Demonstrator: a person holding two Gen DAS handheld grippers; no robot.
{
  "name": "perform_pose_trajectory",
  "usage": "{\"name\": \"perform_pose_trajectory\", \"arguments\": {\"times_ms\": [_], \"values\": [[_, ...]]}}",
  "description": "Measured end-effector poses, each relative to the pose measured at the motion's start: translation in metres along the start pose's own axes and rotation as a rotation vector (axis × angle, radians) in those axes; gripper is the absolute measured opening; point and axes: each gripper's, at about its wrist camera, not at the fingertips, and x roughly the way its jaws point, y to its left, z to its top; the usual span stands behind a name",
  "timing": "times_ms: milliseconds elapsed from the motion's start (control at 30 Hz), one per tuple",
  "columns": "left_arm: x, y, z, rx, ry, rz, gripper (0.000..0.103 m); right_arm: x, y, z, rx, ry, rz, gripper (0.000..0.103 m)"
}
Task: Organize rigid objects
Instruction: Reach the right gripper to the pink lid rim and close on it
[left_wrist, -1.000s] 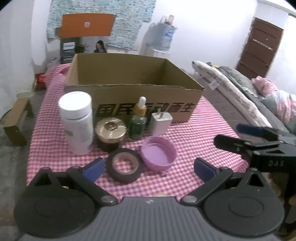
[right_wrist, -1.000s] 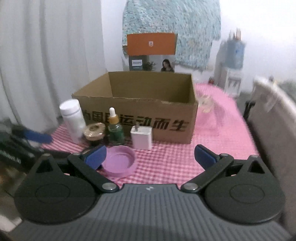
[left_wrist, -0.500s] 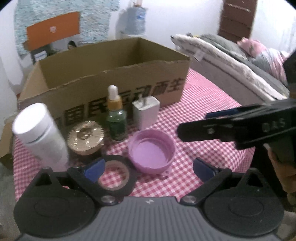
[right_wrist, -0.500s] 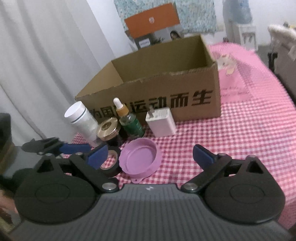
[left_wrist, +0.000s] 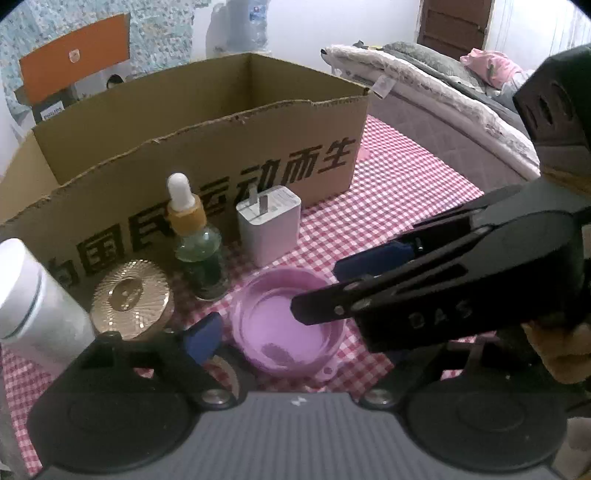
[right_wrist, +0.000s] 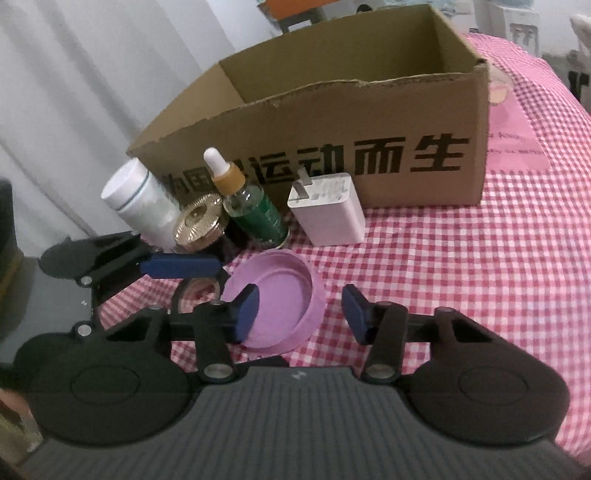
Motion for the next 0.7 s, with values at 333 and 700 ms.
{"name": "perform_pose_trajectory", "arguments": {"times_ms": [333, 700], "values": [[0.007, -0.010, 0.006, 0.001, 0.011, -0.049, 0.088, 0.002, -0.010, -0.002, -0.022, 0.007, -0.011, 0.032], [0.016, -0.039, 0.008, 0.066, -0.009, -0.109, 0.088, -0.021, -0.037, -0.015, 0.041, -0.019, -0.068, 0.032]]}}
